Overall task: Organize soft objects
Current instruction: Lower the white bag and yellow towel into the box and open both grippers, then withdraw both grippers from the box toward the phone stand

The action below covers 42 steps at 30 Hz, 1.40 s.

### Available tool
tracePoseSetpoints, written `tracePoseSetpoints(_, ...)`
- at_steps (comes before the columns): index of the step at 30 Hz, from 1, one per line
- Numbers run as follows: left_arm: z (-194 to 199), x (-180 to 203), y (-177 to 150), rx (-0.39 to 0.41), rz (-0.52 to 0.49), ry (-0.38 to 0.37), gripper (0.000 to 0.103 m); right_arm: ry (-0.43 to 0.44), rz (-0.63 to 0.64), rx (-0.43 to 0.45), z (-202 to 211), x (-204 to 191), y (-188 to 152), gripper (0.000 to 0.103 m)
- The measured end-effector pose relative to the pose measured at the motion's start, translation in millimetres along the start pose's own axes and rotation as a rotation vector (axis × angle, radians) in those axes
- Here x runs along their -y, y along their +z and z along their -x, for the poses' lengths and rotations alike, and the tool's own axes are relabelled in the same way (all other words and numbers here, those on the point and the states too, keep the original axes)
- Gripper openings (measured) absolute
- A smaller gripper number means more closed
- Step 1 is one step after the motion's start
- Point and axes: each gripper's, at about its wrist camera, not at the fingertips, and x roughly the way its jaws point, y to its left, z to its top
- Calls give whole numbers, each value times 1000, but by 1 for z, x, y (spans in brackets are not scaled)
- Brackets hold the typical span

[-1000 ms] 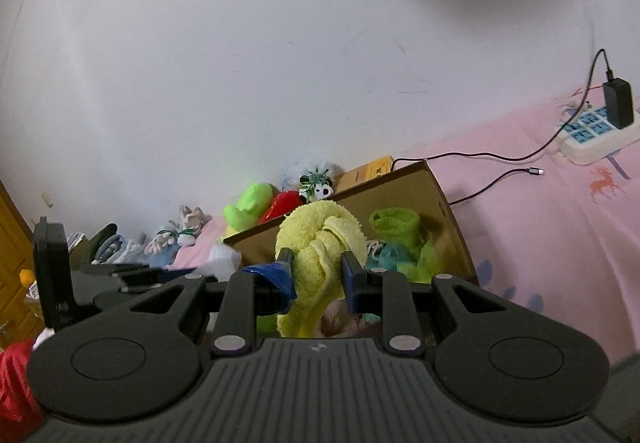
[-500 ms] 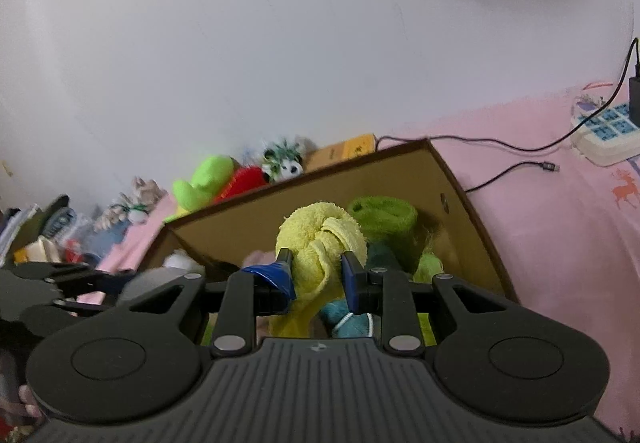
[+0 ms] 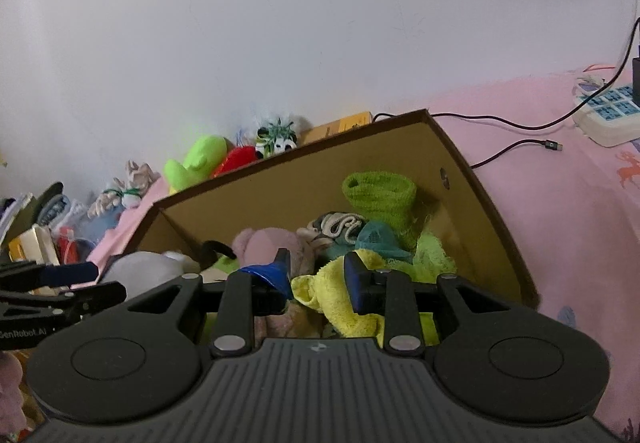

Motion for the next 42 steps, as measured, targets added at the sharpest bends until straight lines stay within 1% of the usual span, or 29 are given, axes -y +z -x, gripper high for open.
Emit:
tracePoseSetpoints(3, 12, 6, 0, 7, 8, 39, 68, 8, -10, 17, 10, -1, -1, 12)
tracePoseSetpoints(6, 20, 7, 1, -2, 32, 45, 71, 6, 0, 42, 24, -6, -4, 12)
tracePoseSetpoints(8, 25, 9, 1, -12, 44, 57, 77, 7, 6, 53, 33, -9, -6, 12)
tracePoseSetpoints(9, 27, 10, 1, -12, 46, 72, 87, 8, 4, 59, 37, -10, -7, 12)
tracePoseSetpoints(10, 31, 11, -1, -2, 51, 87, 94, 9, 1, 65, 41, -11, -9, 12)
tracePoseSetpoints(13, 43, 13, -7, 31, 64, 103, 94, 17, -18, 71, 54, -12, -14, 13)
tracePoseSetpoints(15, 46, 13, -10, 30, 77, 116, 94, 25, -35, 67, 59, -12, -18, 13)
tracePoseSetpoints(20, 59, 12, -19, 11, 148, 89, 94, 19, -30, 79, 76, -17, -28, 13)
tracePoseSetpoints(23, 71, 18, -27, 19, 163, 82, 94, -16, -15, 91, 84, -21, -34, 13)
tracePoseSetpoints(28, 79, 31, -36, -7, 162, 78, 94, -66, 44, 112, 93, -32, -44, 15)
tracePoseSetpoints(30, 79, 35, -38, -25, 169, 69, 94, -64, 57, 108, 97, -34, -49, 15)
tracePoseSetpoints(31, 79, 38, -39, -35, 173, 56, 94, -55, 55, 102, 98, -35, -51, 15)
tracePoseSetpoints(33, 80, 42, -42, -38, 177, 59, 94, -46, 43, 99, 102, -36, -56, 16)
tracePoseSetpoints(35, 79, 46, -45, -48, 176, 68, 94, -53, 39, 90, 105, -37, -60, 16)
tracePoseSetpoints(40, 77, 55, -51, -81, 185, 38, 94, -71, 41, 53, 110, -39, -71, 16)
tracePoseSetpoints(42, 77, 61, -53, -85, 177, 50, 94, -80, 35, 48, 113, -39, -74, 16)
